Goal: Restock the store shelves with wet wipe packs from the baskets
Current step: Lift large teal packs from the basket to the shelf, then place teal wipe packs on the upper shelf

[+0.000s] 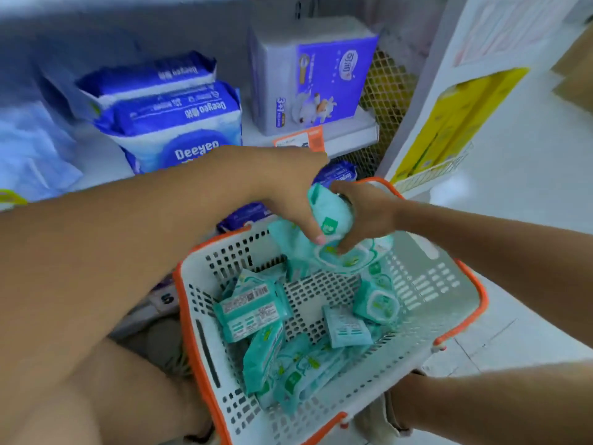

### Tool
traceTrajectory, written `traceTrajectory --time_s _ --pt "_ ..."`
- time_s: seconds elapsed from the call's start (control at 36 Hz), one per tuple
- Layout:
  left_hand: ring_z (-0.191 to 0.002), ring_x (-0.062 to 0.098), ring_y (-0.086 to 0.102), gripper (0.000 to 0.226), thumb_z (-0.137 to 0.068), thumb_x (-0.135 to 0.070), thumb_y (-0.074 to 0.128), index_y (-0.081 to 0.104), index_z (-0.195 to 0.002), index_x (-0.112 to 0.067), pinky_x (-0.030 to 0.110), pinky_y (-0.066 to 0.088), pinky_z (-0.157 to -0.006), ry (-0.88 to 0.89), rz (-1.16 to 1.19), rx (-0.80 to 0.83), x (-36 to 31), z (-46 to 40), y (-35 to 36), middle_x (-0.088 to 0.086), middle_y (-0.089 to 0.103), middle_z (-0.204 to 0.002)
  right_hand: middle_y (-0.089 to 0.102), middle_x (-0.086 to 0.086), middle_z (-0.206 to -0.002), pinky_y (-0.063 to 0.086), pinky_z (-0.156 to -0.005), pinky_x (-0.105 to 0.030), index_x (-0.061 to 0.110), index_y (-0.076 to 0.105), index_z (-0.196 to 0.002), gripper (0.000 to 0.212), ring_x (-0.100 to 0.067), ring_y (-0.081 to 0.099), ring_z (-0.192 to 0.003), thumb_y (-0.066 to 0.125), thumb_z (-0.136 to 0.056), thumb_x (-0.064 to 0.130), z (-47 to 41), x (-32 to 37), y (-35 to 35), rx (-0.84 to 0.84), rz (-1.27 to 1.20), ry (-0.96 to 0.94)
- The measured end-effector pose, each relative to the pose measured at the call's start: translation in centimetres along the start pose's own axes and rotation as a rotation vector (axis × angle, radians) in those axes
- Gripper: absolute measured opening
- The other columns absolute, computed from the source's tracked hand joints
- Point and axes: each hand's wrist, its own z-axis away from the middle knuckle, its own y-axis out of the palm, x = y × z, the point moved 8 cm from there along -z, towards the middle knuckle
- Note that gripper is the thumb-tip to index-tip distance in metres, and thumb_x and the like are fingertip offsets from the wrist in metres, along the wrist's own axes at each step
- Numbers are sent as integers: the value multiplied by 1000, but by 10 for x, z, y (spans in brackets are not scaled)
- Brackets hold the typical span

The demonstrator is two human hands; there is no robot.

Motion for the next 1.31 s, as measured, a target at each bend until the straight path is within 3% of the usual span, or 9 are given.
traceTrajectory --time_s 0.14,0.33,0.42,0.53,0.61,0.69,0.89,1.03,1.31 --pt "-96 0 65 105 -33 -53 96 48 -125 -38 19 55 -80 -26 628 -247 16 45 -60 -17 65 -108 75 -1 -108 60 -82 -41 17 64 -114 78 -21 72 -99 96 -45 34 48 91 -108 71 -266 -169" --pt "-99 30 72 82 -38 -15 90 65 -115 -10 49 58 -87 140 1237 -462 9 78 -120 11 74 -109 73 -17 -112 60 -81 -46 6 64 -123 73 -37 72 -98 87 -56 24 86 121 -185 -28 -489 -263" --pt "-99 33 72 84 -30 -14 92 66 -109 -12 57 57 -87 94 1314 -660 13 87 -132 11 75 -106 74 -13 -110 56 -91 -56 14 63 -121 75 -35 71 -103 93 -54 25 95 119 -215 -200 -472 -209" --pt "-91 28 74 81 -22 -15 92 66 -98 -21 49 60 -78 49 1407 -912 32 103 -139 4 77 -96 69 0 -115 60 -81 -35 29 63 -118 84 -8 71 -91 89 -48 67 112 98 -262 -681 -621 -163" --pt "-87 27 75 81 -24 -7 93 64 -98 -19 45 61 -71 46 1438 -1041 42 117 -147 4 77 -94 72 4 -118 57 -91 -45 32 62 -123 69 -13 71 -101 80 -64 62 103 81 -225 -428 -905 -4" --pt "-88 29 75 77 -32 5 89 61 -100 -15 43 60 -67 86 1469 -1102 43 125 -155 6 77 -95 71 -7 -123 47 -101 -62 24 64 -127 49 -33 65 -117 77 -82 37 90 100 -191 -128 -1065 -143" --pt "-96 19 73 86 -43 -4 94 55 -120 -7 31 60 -73 267 1264 -1246 23 134 -204 4 75 -107 71 -12 -120 60 -70 -38 6 58 -130 53 -28 72 -101 70 -79 6 96 124 -273 -500 -1142 -502" --pt "-110 22 69 97 -51 -31 96 50 -131 1 37 58 -90 277 975 -1144 50 92 -267 9 70 -120 70 -10 -120 60 -75 -32 7 53 -130 60 -23 71 -104 75 -75 6 90 118 -331 -790 -1019 -602" --pt "-117 23 61 94 -65 -39 90 35 -137 -12 46 48 -104 -53 685 -1031 126 -15 -272 2 61 -129 65 -3 -122 57 -90 -52 16 51 -132 51 -23 66 -109 73 -87 6 -8 51 -339 -974 -678 -330"
